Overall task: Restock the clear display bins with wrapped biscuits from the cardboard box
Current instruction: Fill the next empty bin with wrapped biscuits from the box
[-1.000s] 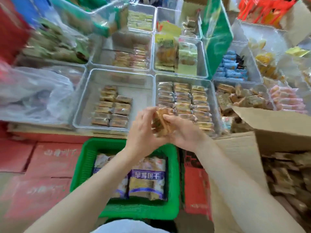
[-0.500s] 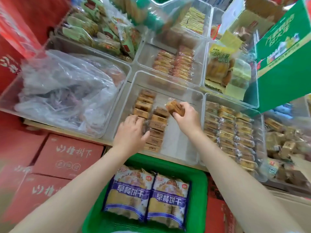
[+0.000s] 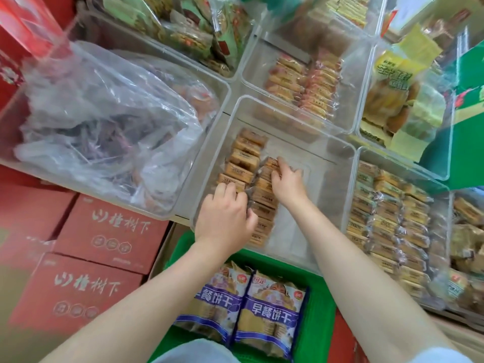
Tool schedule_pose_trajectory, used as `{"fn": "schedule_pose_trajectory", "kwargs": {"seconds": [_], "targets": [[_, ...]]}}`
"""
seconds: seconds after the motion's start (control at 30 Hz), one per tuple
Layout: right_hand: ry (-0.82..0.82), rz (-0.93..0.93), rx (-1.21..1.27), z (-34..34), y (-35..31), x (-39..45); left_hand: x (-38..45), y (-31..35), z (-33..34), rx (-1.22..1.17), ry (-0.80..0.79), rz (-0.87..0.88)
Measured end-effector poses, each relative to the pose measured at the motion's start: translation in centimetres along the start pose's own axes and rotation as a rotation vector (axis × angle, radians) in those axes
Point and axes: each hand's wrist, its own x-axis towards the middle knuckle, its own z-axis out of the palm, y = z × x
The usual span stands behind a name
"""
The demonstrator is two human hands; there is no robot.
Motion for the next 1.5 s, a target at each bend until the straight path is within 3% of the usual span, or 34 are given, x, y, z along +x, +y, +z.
{"fn": "schedule_pose_trajectory", "kwargs": {"seconds": [0.33, 0.47, 0.63, 0.73, 1.0, 1.17, 1.23, 1.33, 1.5], "targets": [[-0.023, 0.002, 0.082, 0.2, -0.6, -1.0, 0.1, 0.0, -0.5, 0.038, -0.037, -0.037], [-0.069, -0.035, 0.112, -1.1, 1.1, -6.7, -0.5, -0.1, -0.7, -0.017, -0.012, 0.023], [-0.052, -0.098, 0.286, -4.2, 6.9, -17.2, -2.5, 2.0, -1.4, -0.089, -0.107, 0.046], [0.078, -0.185, 0.410, -7.1, 10.9, -23.8, -6.6, 7.4, -1.9, -0.226, -0.068, 0.129], [0.531, -0.209, 0.557, -15.9, 26.7, -33.8, -17.5, 28.0, 0.5, -0.452, -0.175, 0.350], [0.664, -0.275, 0.581, -20.2, 39.6, -36.5, -22.9, 42.3, 3.5, -0.545, 0.004, 0.479], [0.554, -0.246, 0.501, -21.5, 45.1, -36.8, -24.8, 47.3, 4.5, -0.532, 0.072, 0.506], [0.148, -0.136, 0.254, -22.1, 52.5, -36.8, -27.0, 53.0, 6.1, -0.245, 0.125, 0.448], [-0.380, -0.032, -0.170, -20.5, 59.4, -36.6, -27.9, 55.8, 9.6, 0.209, -0.154, 0.411]]}}
